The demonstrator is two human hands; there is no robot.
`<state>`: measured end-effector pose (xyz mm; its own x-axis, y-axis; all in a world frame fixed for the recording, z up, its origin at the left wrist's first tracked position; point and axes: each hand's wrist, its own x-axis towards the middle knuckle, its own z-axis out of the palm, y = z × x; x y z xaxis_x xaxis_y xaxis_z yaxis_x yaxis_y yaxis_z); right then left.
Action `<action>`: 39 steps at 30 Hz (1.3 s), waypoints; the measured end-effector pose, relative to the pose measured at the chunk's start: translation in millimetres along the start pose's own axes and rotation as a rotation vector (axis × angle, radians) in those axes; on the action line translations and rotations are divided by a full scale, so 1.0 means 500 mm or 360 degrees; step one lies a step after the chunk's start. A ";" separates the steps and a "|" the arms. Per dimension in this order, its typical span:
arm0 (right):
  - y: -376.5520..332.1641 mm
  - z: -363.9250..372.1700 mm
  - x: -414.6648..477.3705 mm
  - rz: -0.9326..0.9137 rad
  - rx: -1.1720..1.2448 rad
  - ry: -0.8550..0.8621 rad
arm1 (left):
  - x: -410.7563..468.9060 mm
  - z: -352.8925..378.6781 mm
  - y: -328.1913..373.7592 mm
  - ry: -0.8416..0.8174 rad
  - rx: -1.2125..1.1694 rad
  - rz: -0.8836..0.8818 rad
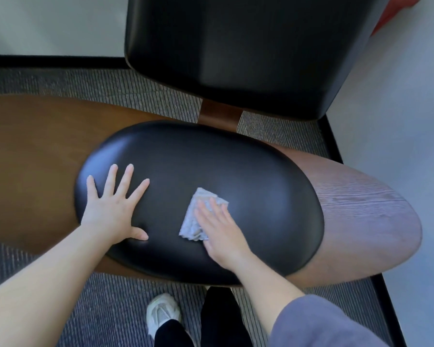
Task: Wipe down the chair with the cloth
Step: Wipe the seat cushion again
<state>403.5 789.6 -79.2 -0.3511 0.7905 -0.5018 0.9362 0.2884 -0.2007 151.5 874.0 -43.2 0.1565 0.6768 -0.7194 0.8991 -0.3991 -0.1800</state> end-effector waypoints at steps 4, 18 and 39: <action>0.111 0.004 -0.092 0.0570 -0.0055 0.0142 | -0.007 -0.009 0.008 -0.0050 -0.0062 -0.0057; -0.131 0.042 -0.049 0.0310 0.0307 0.0206 | -0.014 -0.005 0.014 -0.0011 -0.0207 -0.0098; -0.042 0.069 -0.051 -0.1444 -0.0407 0.0224 | -0.051 0.051 -0.093 0.0340 -0.0421 0.0096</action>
<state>392.6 744.7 -91.2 -0.9560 0.2600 -0.1358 0.2879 0.9201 -0.2655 95.0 859.6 -33.7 0.2698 0.7823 -0.5614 0.9560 -0.2873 0.0591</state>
